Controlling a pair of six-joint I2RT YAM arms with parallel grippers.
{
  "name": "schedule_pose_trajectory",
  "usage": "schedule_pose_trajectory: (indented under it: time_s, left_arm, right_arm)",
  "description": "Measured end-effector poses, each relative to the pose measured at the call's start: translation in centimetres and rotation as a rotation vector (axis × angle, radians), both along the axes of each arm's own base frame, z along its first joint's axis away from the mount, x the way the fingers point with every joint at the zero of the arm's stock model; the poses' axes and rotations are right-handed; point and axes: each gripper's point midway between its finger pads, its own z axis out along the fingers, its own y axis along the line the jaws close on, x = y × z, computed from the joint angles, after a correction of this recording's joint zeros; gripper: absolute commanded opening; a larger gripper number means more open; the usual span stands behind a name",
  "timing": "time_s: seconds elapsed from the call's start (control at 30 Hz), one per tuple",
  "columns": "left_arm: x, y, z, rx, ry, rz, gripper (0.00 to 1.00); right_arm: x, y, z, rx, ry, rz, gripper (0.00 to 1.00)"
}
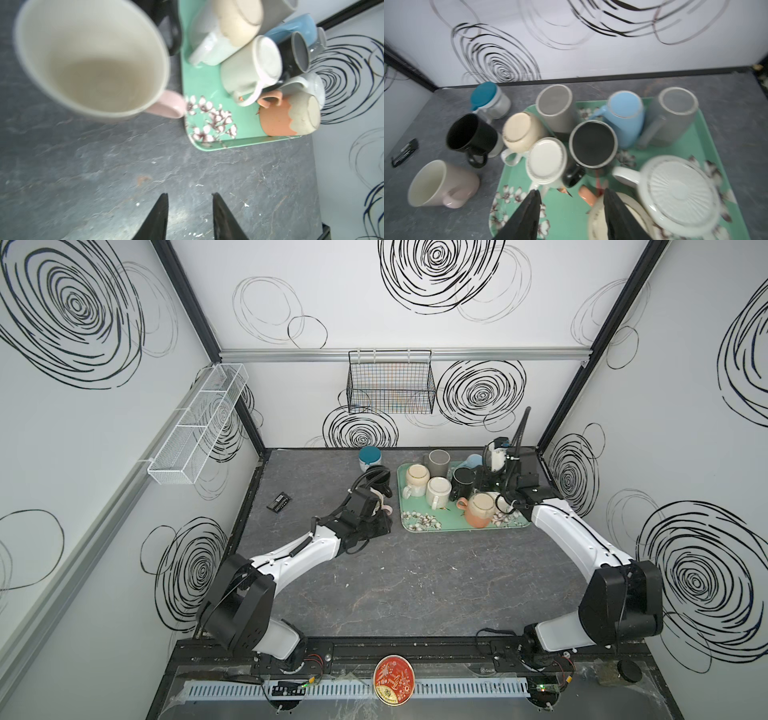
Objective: Turn the mug right side up
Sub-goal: 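Open the right gripper off the pink mug handle while both arms move over the tray, then grasp the upside-down white mug on the tray by its handle with the left gripper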
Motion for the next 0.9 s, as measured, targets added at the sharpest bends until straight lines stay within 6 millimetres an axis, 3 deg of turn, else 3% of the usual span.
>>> schedule_pose_trajectory:
  time_s: [0.07,0.17,0.27,0.37,0.53,0.67,0.9]
  left_arm:
    - [1.0,-3.1,1.4,0.045,-0.052,-0.061,0.5]
    - [2.5,-7.2,2.1,0.107,-0.093,-0.119,0.58]
    - [4.2,-10.7,1.3,0.158,-0.102,-0.157,0.63]
    - [5.8,-12.7,-0.4,0.206,-0.094,-0.17,0.64]
    - [7.7,-13.7,-3.3,0.273,-0.056,-0.164,0.69]
    - [9.0,-13.4,-4.9,0.307,-0.03,-0.143,0.69]
    - [11.4,-12.7,-6.3,0.318,-0.013,-0.124,0.53]
  right_arm:
    - [-0.3,-2.4,-0.9,0.028,0.052,-0.05,0.53]
    - [-0.9,-3.7,-1.9,0.084,0.102,-0.072,0.53]
    - [-1.8,-3.2,-2.8,0.139,0.144,-0.059,0.53]
    - [-2.8,-2.5,-3.6,0.188,0.181,-0.05,0.53]
    - [-4.5,-1.9,-5.1,0.25,0.238,-0.053,0.53]
    - [-5.1,-1.5,-5.9,0.282,0.269,-0.052,0.53]
    - [-5.0,-0.7,-6.1,0.309,0.281,-0.034,0.52]
